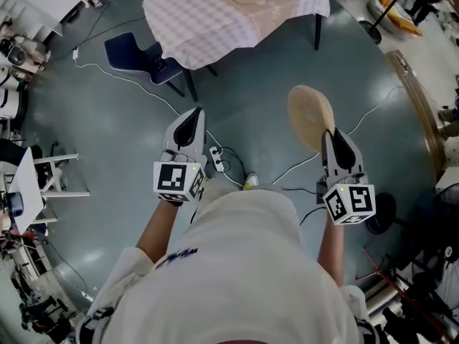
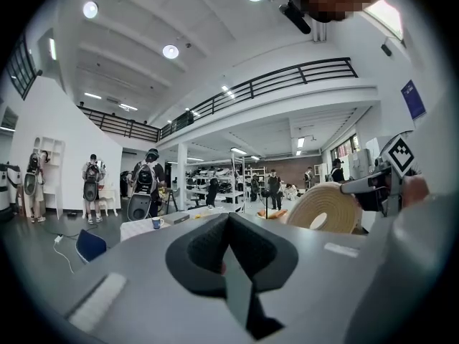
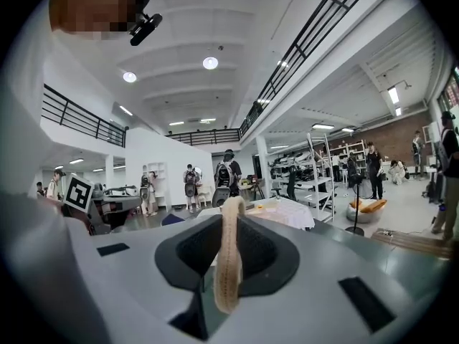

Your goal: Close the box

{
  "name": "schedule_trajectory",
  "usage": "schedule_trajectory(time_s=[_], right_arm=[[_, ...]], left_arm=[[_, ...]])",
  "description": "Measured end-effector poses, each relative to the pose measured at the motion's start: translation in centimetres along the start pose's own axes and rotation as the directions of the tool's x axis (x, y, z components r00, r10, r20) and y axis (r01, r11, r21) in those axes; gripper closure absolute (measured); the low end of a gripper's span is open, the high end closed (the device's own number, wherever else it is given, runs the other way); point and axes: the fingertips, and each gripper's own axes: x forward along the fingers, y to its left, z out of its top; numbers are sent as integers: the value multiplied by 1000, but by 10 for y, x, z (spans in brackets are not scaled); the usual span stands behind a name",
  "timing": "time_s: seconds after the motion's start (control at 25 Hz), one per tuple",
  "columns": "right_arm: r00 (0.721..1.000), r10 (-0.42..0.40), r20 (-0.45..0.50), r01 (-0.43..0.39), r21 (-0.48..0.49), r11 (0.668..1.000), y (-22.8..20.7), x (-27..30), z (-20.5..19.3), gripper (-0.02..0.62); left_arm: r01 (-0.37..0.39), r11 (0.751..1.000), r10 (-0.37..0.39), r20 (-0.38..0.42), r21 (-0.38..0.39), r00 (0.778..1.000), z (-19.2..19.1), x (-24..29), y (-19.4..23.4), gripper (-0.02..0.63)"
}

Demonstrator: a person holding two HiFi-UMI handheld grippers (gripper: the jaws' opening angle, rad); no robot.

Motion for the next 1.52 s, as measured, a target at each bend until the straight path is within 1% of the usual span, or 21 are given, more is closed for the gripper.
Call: schedule_trajectory(time_s=[0.24,0.36,0.52,0.68,0.8,0.92,1.08,1.36,1.52], right_arm=[[999,-25,25,25,9,1000,-12,-8,-4,529],[999,-22,26,22,5,1000,-11,-11,-1,529],[999,-21,37,20,23,1000,-18,-13,-1,529],[999,-40,30,40,19,999,-24,-18,-7,529],[997,-61,35,60,40,997,-30,-26,-8,529],[996,-77,37,75,54,996,-37,-27,-11,529],[995,-94,35,92,54,994,-39,-24,-7,529],[992,-126,23,124,52,991,-58,-9,-8,529],[992,-126,12,126,49,991,-67,7,-6,529]], left_arm=[[-2,1000,2,-6,21,1000,-5,9,-11,603],[8,1000,-8,-13,29,1000,-2,10,-16,603],[3,999,-2,-17,45,1000,3,10,-20,604],[14,998,-11,-48,59,999,-3,5,-24,604],[8,999,-4,-67,53,998,-7,6,-22,604],[14,999,-11,-59,48,998,-4,14,-24,604],[52,997,-48,-65,63,997,-3,27,-30,604],[85,995,-82,-61,56,995,-5,65,-37,604],[87,995,-83,-64,50,994,-5,85,-32,604]])
